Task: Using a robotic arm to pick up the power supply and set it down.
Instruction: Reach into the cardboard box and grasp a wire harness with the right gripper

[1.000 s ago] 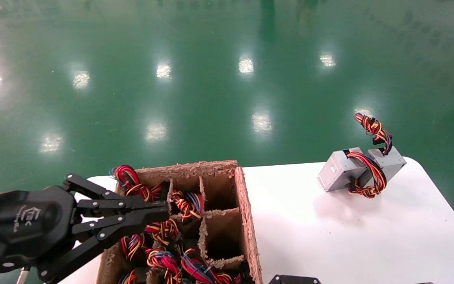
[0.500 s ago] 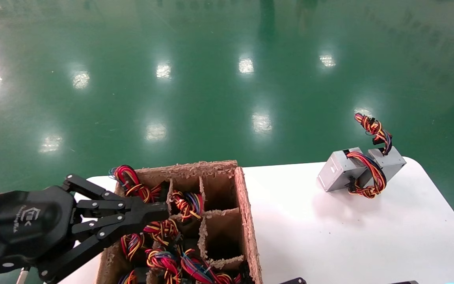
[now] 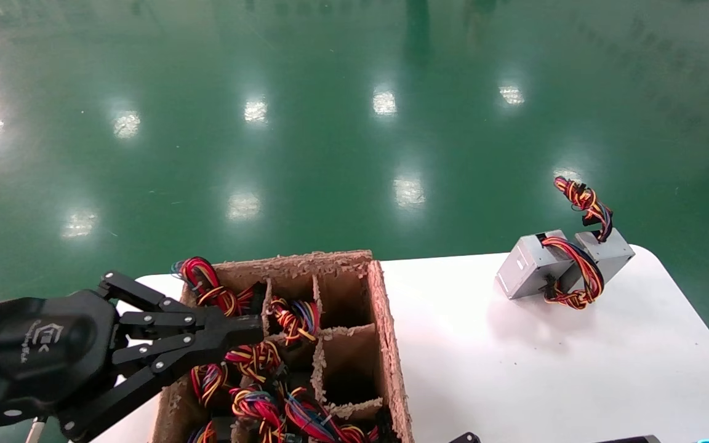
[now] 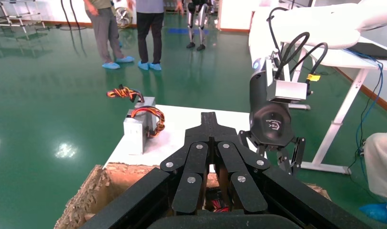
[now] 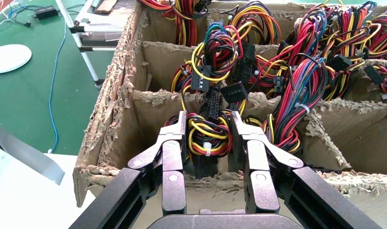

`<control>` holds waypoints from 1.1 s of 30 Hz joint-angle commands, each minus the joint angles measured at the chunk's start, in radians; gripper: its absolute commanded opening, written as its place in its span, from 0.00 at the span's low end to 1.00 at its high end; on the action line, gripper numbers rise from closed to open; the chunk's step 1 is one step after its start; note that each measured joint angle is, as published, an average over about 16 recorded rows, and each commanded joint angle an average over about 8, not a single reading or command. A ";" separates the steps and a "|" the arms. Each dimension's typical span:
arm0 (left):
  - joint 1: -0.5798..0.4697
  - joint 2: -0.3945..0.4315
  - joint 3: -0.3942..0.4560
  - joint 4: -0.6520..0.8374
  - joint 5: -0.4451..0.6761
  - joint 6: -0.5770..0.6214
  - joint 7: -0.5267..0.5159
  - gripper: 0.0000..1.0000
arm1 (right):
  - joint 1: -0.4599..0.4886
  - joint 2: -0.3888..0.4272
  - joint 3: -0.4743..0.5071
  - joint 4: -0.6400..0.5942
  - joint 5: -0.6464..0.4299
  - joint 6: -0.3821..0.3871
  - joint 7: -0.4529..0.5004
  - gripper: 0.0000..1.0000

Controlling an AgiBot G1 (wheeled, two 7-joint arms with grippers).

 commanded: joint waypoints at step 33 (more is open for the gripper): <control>0.000 0.000 0.000 0.000 0.000 0.000 0.000 0.00 | 0.058 -0.018 -0.031 0.002 -0.027 -0.011 -0.018 0.71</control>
